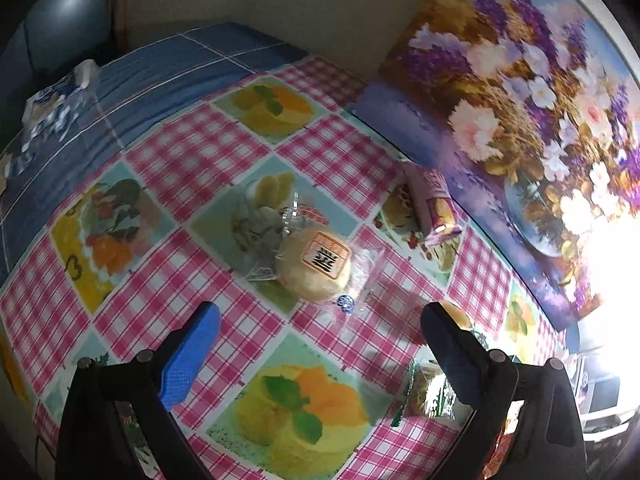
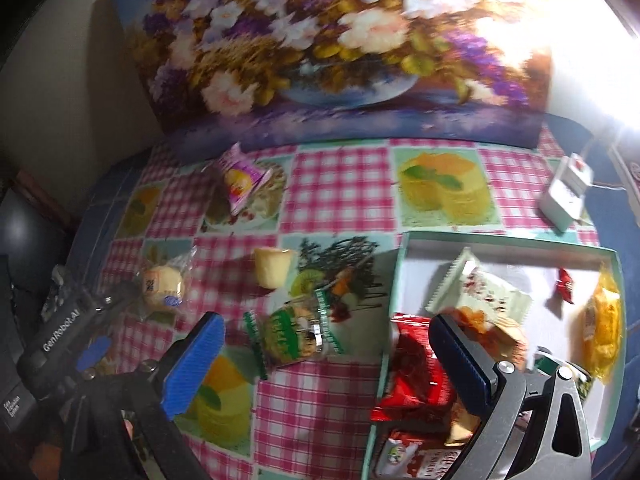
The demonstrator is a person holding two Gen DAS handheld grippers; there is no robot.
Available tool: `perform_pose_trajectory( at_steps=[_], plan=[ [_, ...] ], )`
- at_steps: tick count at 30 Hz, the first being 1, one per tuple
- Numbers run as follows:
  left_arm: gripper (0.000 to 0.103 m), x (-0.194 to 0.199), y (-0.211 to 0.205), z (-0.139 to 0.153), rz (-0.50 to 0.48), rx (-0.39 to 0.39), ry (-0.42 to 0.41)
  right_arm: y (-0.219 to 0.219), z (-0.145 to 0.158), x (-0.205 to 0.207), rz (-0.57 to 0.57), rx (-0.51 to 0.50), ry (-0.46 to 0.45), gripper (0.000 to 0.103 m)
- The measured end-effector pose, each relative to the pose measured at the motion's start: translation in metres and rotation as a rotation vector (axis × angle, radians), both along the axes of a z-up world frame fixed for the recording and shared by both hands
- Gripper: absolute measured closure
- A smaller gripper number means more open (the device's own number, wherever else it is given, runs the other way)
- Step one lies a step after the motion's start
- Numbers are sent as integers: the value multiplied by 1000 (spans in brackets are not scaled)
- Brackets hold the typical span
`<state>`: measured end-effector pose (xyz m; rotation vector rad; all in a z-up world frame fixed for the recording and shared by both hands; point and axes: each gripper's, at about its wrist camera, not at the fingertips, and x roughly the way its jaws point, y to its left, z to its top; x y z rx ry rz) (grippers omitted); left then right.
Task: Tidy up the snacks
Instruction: 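Grasp the wrapped round bun with the left gripper while the right grasps the green biscuit packet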
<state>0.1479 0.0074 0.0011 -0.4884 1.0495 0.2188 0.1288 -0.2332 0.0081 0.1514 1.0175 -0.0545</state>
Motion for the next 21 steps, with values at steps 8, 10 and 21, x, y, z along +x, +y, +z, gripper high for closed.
perform_pose_trajectory(
  at_steps=[8, 10, 21],
  plan=[
    [3, 10, 9, -9, -81, 31, 40, 32, -35, 18, 57, -39, 106, 1],
    [3, 14, 15, -10, -113, 52, 32, 36, -43, 23, 67, -37, 130, 1],
    [3, 60, 6, -21, -424, 198, 90, 48, -77, 40, 109, -92, 216, 5]
  ],
)
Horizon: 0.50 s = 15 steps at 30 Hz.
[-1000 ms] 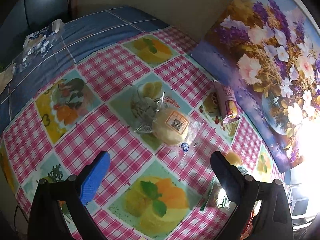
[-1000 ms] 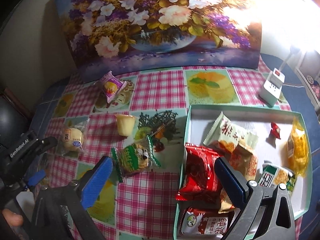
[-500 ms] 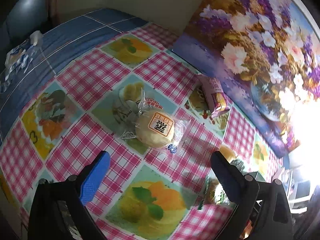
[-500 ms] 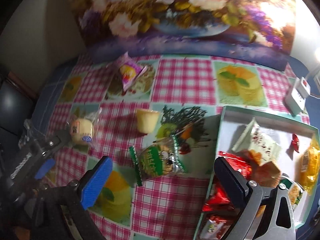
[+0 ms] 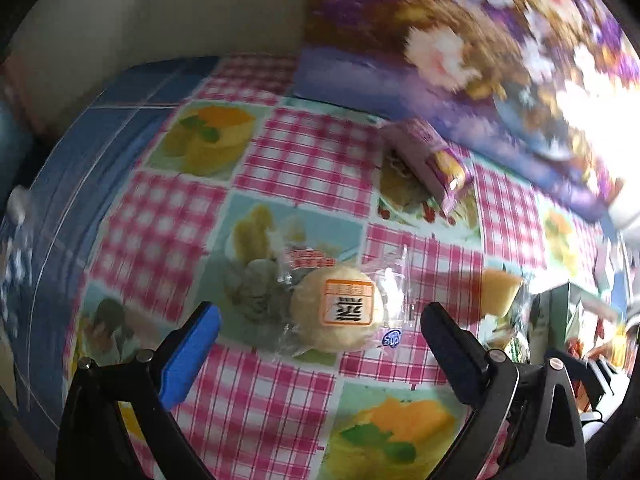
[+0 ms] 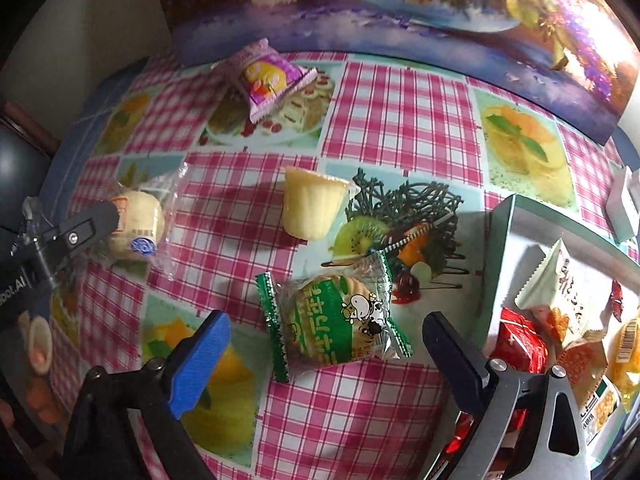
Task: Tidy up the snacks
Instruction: 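Grasp the wrapped round bun with the left gripper while the right grasps the green biscuit packet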
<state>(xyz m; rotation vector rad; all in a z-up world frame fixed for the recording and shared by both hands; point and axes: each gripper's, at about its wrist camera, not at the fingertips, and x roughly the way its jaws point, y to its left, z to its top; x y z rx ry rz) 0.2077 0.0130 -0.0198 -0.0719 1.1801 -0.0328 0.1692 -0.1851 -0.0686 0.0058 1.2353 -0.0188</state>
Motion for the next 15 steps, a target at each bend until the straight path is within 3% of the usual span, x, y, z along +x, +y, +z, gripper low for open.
perform_pose_trajectory(
  at_steps=[8, 12, 15],
  plan=[
    [3, 25, -8, -21, -20, -11, 62, 10, -26, 7, 25, -25, 46, 11],
    [3, 32, -13, -32, -29, 25, 76, 14, -29, 8, 38, -52, 37, 21],
    [3, 36, -11, -38, -11, 7, 82, 14, -26, 9, 46, -54, 34, 27]
  ],
)
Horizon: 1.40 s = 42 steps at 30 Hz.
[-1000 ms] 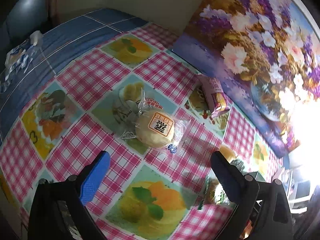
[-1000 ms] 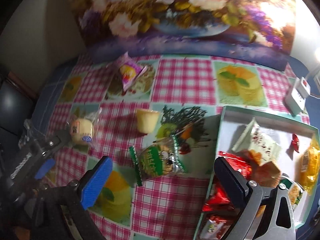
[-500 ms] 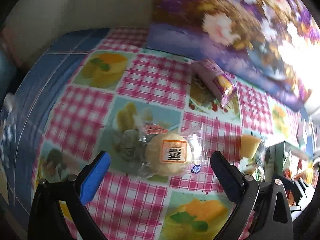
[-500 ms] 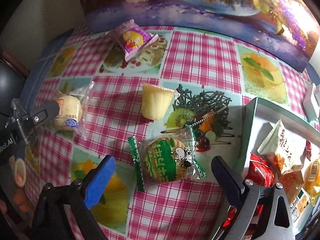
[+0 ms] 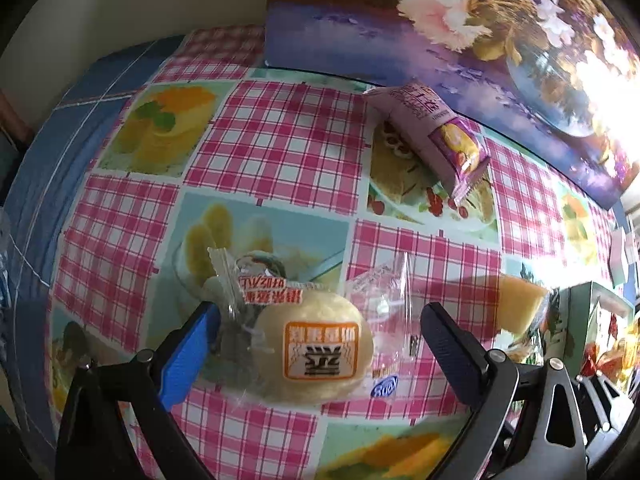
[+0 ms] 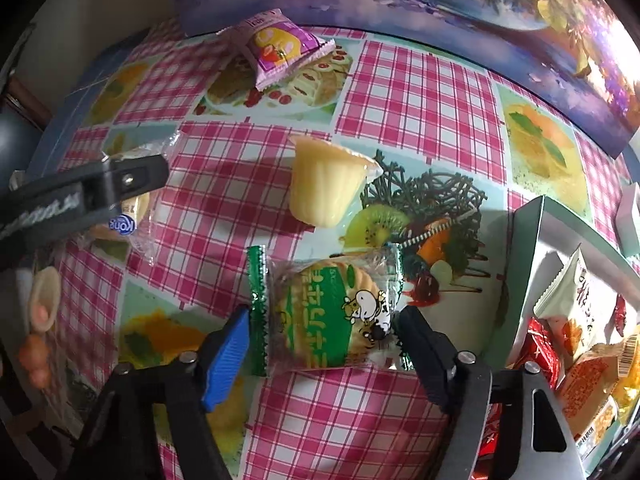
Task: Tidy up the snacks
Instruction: 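Grasp the wrapped round bun with the left gripper while the right grasps the green biscuit packet, then carry the bun and biscuit packet over the white tray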
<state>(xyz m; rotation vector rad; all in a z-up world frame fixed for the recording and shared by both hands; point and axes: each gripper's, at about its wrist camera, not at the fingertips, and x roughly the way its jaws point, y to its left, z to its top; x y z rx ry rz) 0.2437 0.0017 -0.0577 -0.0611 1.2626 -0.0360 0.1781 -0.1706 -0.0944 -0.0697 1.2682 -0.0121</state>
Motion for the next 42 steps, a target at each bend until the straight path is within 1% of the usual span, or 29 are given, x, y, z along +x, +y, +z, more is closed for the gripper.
perform_pose_trajectory(
  at_steps=[4, 8, 11, 13, 16, 18, 21, 29, 37, 42],
  plan=[
    [5, -1, -1, -2, -1, 2, -3, -4, 6, 0, -1, 17, -7, 30],
    [14, -1, -3, -1, -2, 11, -22, -8, 12, -1, -8, 33, -11, 33],
    [27, -3, -6, 2, -8, 27, -33, -12, 15, -3, -15, 39, -16, 35],
    [27, -5, -9, 2, -16, 34, -35, -14, 17, -5, -27, 44, -22, 40],
    [31, -11, -10, 5, -11, 31, -44, -17, 17, -9, -41, 59, -25, 43],
    [39, -15, -11, 9, -12, 29, -57, -18, 18, -13, -41, 62, -27, 44],
    [41, -26, -15, 14, -16, 34, -60, -18, 18, -21, -47, 64, -34, 44],
    [44, -60, -14, 19, 25, -16, -59, -23, 17, -50, -96, 131, -44, 44],
    [45, -91, -10, 20, 73, -93, -35, -27, 29, -94, -159, 192, -92, 44],
    [45, -113, -9, 27, 115, -147, -43, -27, 48, -112, -182, 185, -148, 44]
  ],
)
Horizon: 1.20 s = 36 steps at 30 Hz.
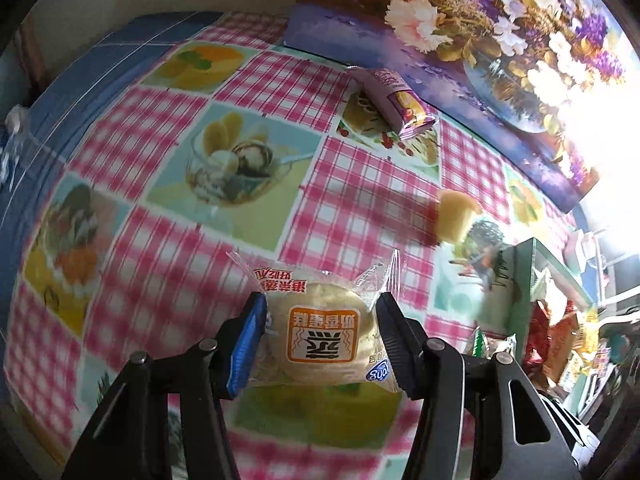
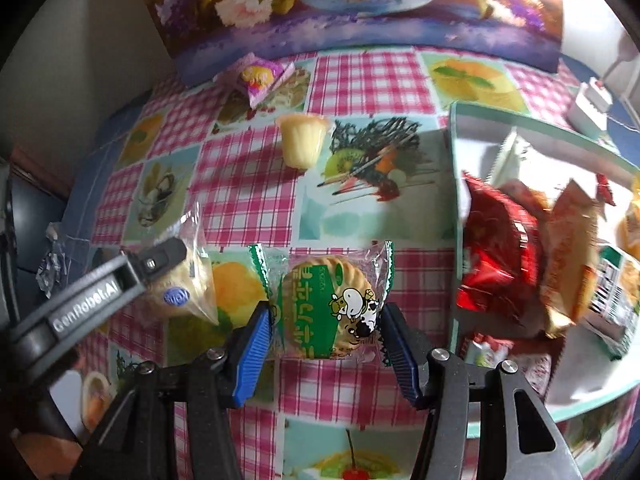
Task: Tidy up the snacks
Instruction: 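Carry the bun and biscuit packet over the white tray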
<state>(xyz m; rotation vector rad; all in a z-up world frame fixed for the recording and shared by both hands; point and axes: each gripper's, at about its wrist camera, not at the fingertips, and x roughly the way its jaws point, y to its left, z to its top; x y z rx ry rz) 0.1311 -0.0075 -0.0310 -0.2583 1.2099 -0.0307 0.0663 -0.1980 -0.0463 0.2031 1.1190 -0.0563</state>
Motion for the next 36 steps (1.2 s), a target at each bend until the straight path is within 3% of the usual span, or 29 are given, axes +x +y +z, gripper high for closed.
perform_pose_trajectory(
  at_steps=[9, 23, 36],
  plan=[
    [45, -29, -28, 38, -6, -19, -82, -19, 33, -24, -69, -23, -101, 44],
    [45, -44, -114, 90, -136, -28, -197, -105, 57, -44, -315, -1, -196, 44],
    [45, -37, -199, 96, -294, -48, -228, -178, 57, -50, -504, -16, -210, 44]
  ],
)
